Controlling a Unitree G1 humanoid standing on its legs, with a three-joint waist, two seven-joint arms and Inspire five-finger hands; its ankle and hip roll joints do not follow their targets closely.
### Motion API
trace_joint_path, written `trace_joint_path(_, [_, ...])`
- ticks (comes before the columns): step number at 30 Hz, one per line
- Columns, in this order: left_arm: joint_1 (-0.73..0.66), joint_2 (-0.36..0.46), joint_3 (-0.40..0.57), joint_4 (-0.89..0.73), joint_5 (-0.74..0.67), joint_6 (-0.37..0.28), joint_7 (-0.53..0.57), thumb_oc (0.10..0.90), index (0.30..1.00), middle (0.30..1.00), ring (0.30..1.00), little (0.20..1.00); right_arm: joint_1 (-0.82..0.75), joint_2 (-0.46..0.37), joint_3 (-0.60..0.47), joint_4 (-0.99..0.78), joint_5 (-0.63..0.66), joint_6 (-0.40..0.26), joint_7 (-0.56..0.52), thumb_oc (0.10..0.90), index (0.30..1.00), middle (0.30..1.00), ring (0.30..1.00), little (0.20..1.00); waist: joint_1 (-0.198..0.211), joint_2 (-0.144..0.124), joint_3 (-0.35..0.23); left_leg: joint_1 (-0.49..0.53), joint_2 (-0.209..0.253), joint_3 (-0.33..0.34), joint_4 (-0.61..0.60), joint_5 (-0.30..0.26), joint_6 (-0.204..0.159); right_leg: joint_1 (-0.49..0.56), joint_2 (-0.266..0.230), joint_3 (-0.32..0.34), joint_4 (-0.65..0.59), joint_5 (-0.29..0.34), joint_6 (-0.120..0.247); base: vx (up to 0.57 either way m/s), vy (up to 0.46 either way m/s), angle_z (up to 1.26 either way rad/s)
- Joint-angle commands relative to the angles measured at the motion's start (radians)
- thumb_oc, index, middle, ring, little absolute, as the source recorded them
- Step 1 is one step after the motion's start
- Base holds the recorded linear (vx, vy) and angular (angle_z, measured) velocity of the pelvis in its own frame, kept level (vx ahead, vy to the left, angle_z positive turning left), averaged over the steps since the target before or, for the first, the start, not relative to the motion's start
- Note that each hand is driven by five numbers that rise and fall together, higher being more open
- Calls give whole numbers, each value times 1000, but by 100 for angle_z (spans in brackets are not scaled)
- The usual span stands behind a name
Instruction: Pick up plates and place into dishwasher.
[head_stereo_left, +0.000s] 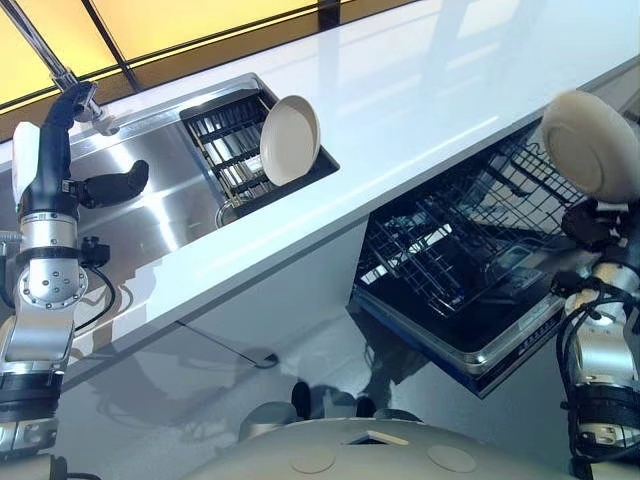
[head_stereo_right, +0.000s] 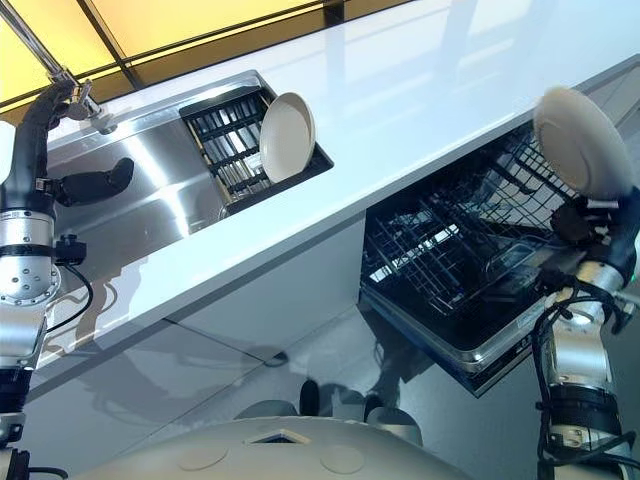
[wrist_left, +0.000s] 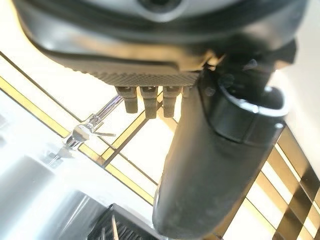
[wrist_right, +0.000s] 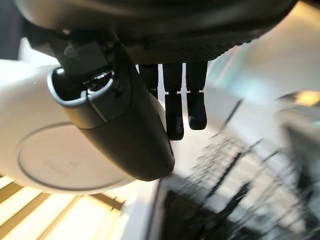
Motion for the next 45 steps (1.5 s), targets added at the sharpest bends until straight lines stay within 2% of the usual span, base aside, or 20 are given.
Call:
trace_joint_path(1, [-68, 53, 89, 6, -38, -61, 29, 800, 900, 900, 900, 900, -70, -69, -17, -24, 13, -61, -86, 100, 300, 300, 300, 200, 8, 6, -62, 51, 16, 18, 8, -93, -21, -26, 3, -19, 79, -44, 50, 87, -45, 2])
trace_joint_path(7, [-67, 61, 100, 8, -91, -67, 0, 800, 900, 900, 900, 900, -60, -60, 8, 123, 20, -47, -61, 100, 300, 300, 300, 200, 17, 16, -42, 48, 21, -3, 14, -86, -26, -41, -5, -35, 139, -75, 41, 81, -31, 5])
trace_joint_path(13, [-77, 71, 86, -9, -133, -83, -27, 800, 900, 900, 900, 900, -90, -123, 36, 200, 10, -22, -10, 100, 300, 300, 300, 200, 31, 29, -9, 29, 25, -35, 28, -70, -40, -59, -12, -53, 194, -101, 28, 73, -15, 11])
trace_joint_path(19, [-138, 65, 7, -51, -167, -108, -31, 800, 900, 900, 900, 900, -240, -255, 123, 296, -15, 62, 40, 100, 300, 300, 300, 200, 74, 43, 54, -48, 25, -83, 95, -56, -71, -89, -23, -81, 233, -115, 9, 13, -25, 20])
trace_joint_path(20, [-161, 70, -17, -57, -174, -110, -26, 800, 900, 900, 900, 900, -298, -282, 160, 312, -22, 107, 43, 100, 300, 300, 300, 200, 87, 45, 71, -72, 24, -94, 108, -50, -77, -101, -23, -84, 239, -117, 4, -47, -37, 28])
trace_joint_path(22, [-191, 78, -35, -54, -179, -112, -27, 800, 900, 900, 900, 900, -362, -310, 199, 341, -28, 146, 54, 100, 300, 300, 300, 200, 94, 48, 88, -99, 24, -103, 125, -48, -84, -117, -24, -87, 248, -120, 1, -86, -50, 20])
trace_joint_path(24, [-258, 102, -75, -43, -198, -126, -12, 800, 900, 900, 900, 900, -488, -360, 265, 418, -23, 197, 69, 100, 300, 300, 300, 200, 113, 51, 129, -154, 23, -121, 151, -42, -95, -151, -27, -95, 261, -125, -5, -214, -93, 20])
trace_joint_path(27, [-313, 124, -100, -31, -215, -140, 2, 800, 900, 900, 900, 900, -596, -402, 324, 488, 20, 235, 84, 100, 300, 300, 300, 200, 123, 53, 166, -192, 22, -134, 162, -35, -99, -181, -25, -98, 261, -123, -8, -149, -70, 28])
trace_joint_path(37, [-438, 143, -173, -18, -216, -131, 94, 800, 900, 900, 900, 900, -860, -428, 464, 655, 80, 337, 103, 100, 300, 300, 300, 200, 132, 66, 248, -296, 21, -135, 180, -21, -98, -282, -23, -83, 240, -87, 2, -127, -3, 6])
trace_joint_path(43, [-477, 152, -186, -14, -224, -121, 102, 800, 900, 900, 900, 900, -915, -425, 544, 771, 18, 409, 255, 100, 300, 300, 300, 200, 135, 58, 265, -317, 29, -115, 163, -7, -90, -309, -19, -64, 222, -69, 6, -67, 5, -7])
trace_joint_path(45, [-488, 158, -190, -13, -230, -118, 94, 800, 900, 900, 900, 900, -918, -424, 571, 807, -11, 416, 303, 100, 300, 300, 300, 200, 135, 54, 266, -313, 32, -110, 157, -3, -88, -305, -18, -61, 216, -64, 7, -18, -3, -4])
